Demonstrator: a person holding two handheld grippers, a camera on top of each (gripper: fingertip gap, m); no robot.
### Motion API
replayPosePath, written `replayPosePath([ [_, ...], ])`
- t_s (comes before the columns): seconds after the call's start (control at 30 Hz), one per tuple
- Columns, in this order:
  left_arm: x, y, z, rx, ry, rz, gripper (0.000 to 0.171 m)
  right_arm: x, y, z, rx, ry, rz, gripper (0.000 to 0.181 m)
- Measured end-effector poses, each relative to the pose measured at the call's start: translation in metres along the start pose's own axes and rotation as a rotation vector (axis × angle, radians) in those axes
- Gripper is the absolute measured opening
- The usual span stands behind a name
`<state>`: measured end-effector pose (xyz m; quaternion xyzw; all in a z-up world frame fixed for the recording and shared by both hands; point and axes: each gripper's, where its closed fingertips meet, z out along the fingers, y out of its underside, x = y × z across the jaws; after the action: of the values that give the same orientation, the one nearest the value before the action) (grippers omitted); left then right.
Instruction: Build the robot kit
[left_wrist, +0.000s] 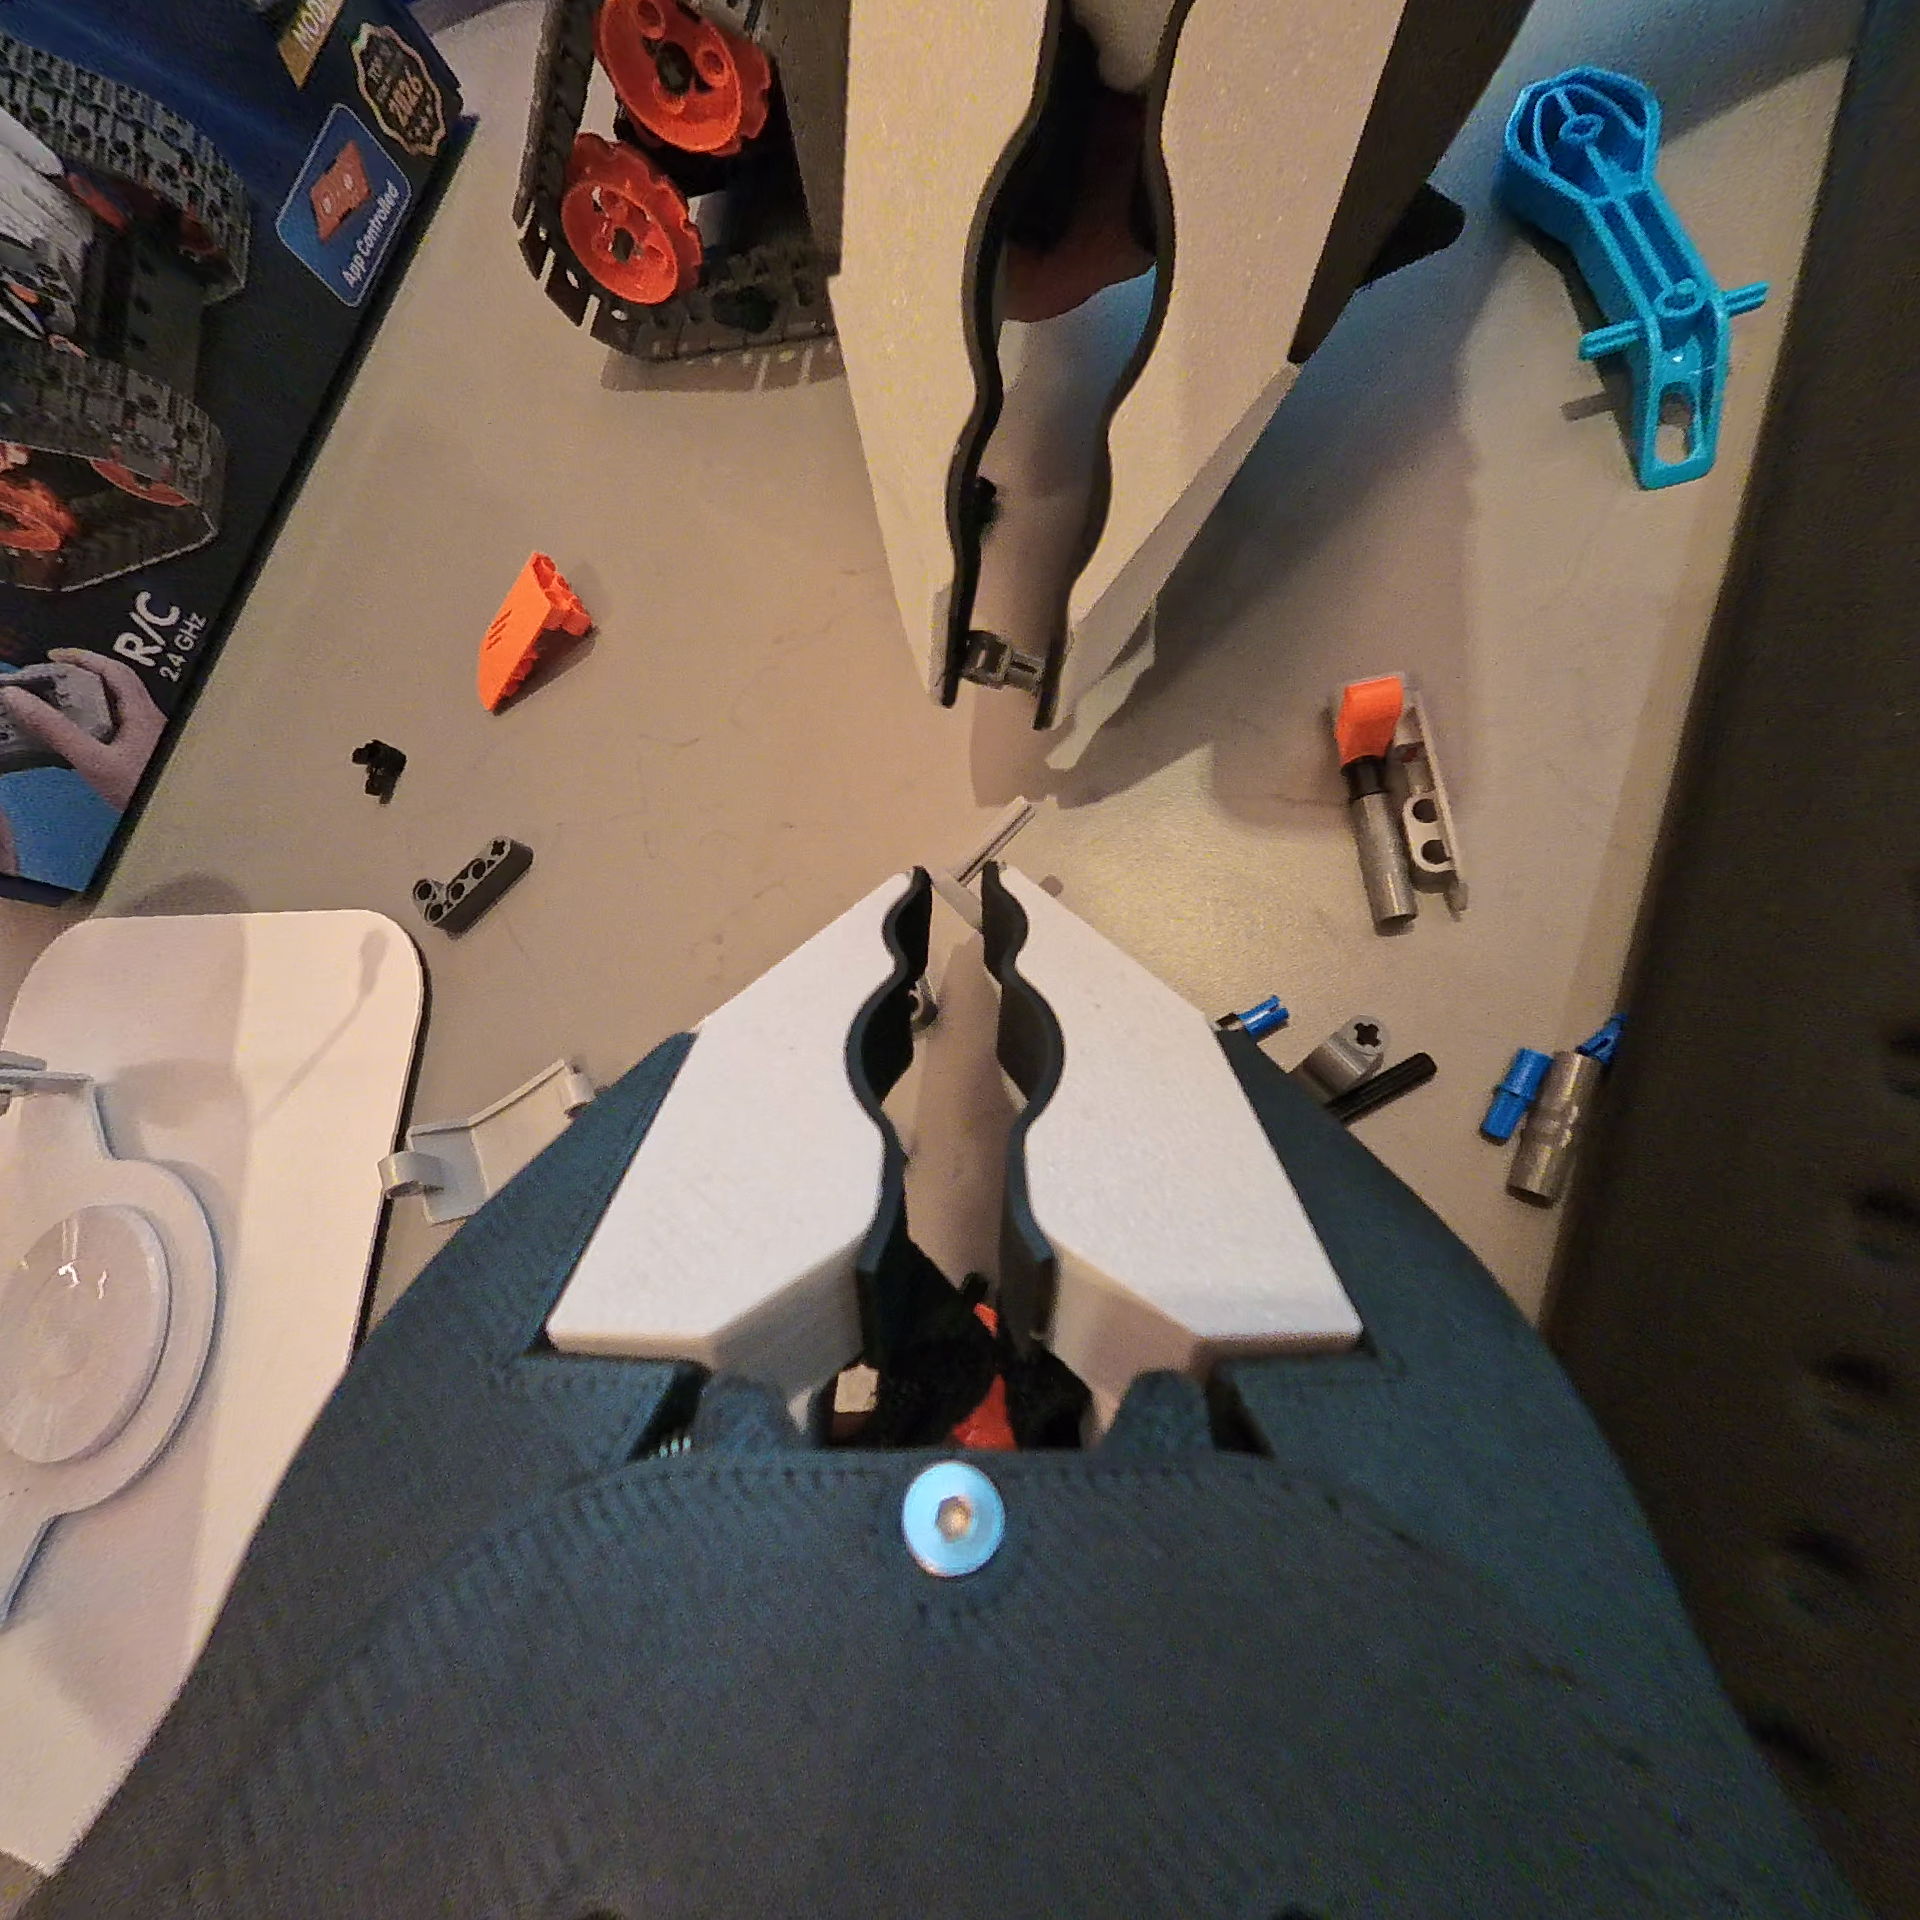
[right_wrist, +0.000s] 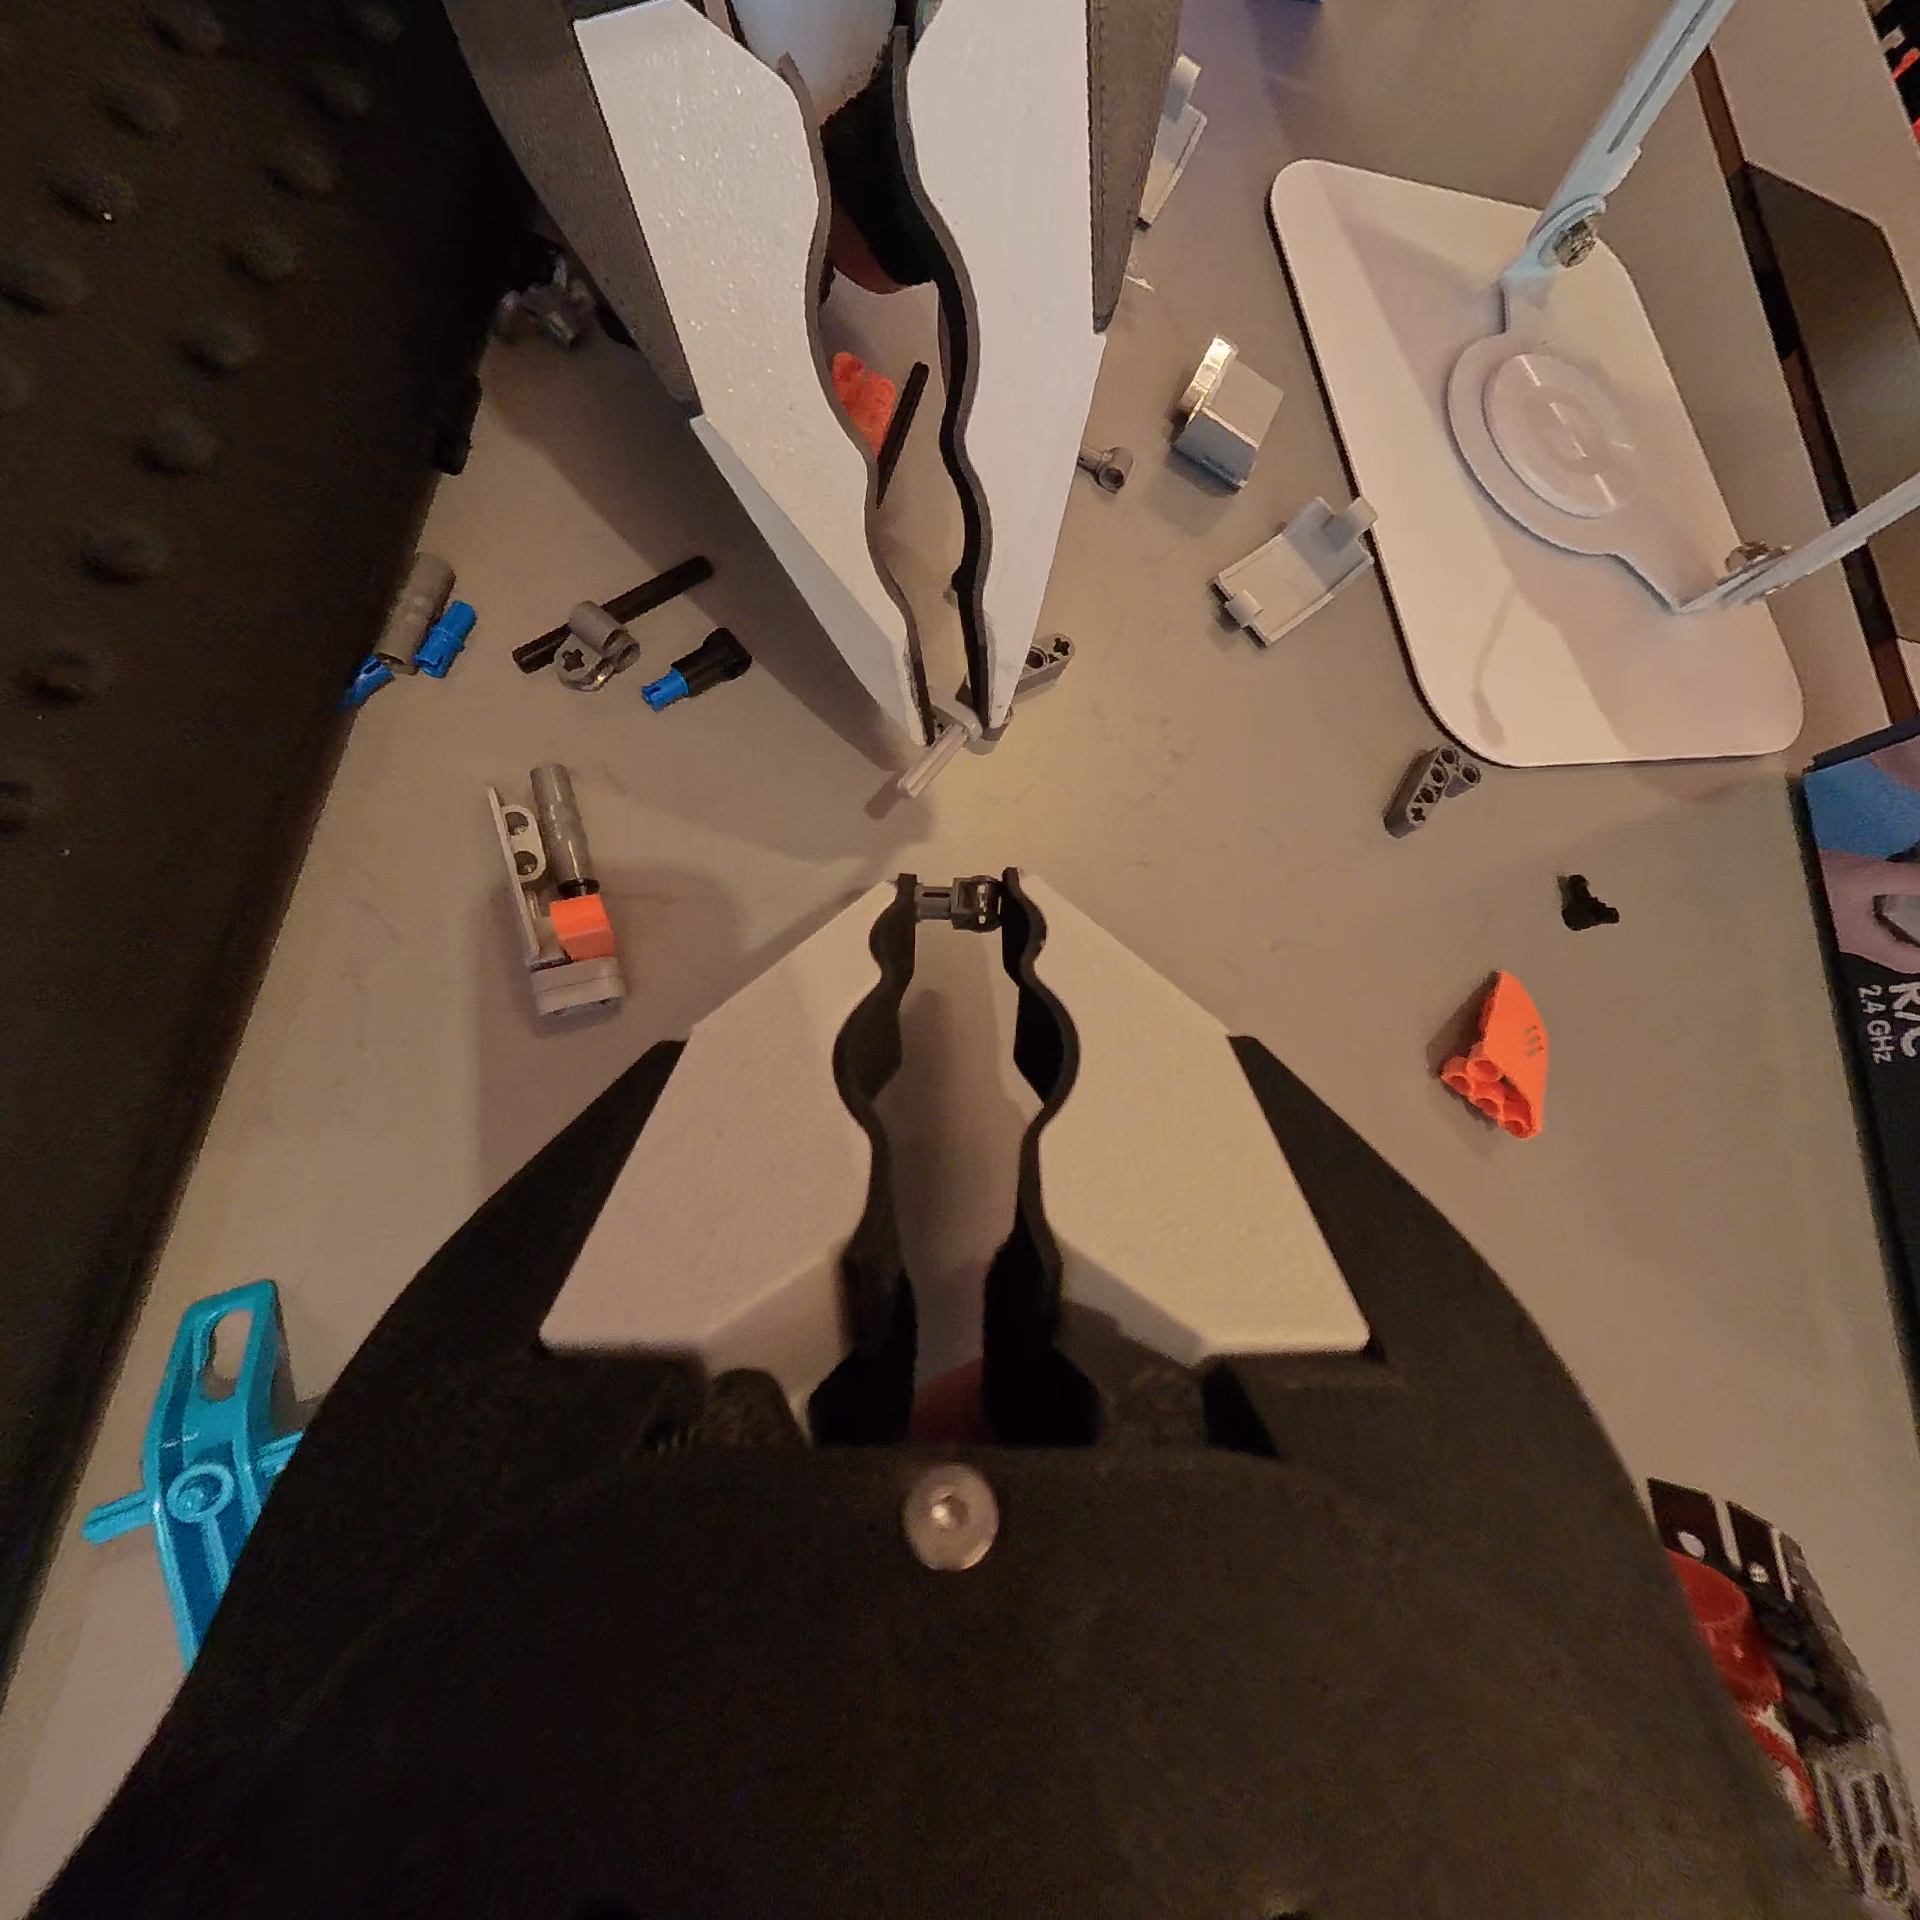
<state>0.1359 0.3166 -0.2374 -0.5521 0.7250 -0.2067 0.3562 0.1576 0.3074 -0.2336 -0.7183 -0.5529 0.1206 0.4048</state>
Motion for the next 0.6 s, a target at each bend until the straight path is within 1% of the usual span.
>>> replayPosePath([
  [0.23,0.005,0.005,0.004,-0.032,0.019,0.008,0.009,-0.013,0.016,0.009,-0.087,-0.084,0.071,0.014],
  [0.3,0.005,0.006,0.004,-0.038,0.022,0.010,0.009,-0.015,0.014,0.010,-0.084,-0.098,0.108,0.014],
  [0.37,0.005,0.007,0.004,-0.041,0.023,0.011,0.009,-0.019,0.014,0.008,-0.095,-0.127,0.146,0.022],
  [0.47,0.006,0.007,0.004,-0.044,0.027,0.011,0.009,-0.026,0.018,0.005,-0.119,-0.174,0.193,0.025],
  [0.53,0.006,0.006,0.004,-0.044,0.029,0.014,0.009,-0.028,0.018,0.003,-0.126,-0.187,0.196,0.027],
  [0.6,0.007,0.006,0.004,-0.045,0.031,0.016,0.009,-0.025,0.020,-0.001,-0.135,-0.168,0.169,0.025],
])
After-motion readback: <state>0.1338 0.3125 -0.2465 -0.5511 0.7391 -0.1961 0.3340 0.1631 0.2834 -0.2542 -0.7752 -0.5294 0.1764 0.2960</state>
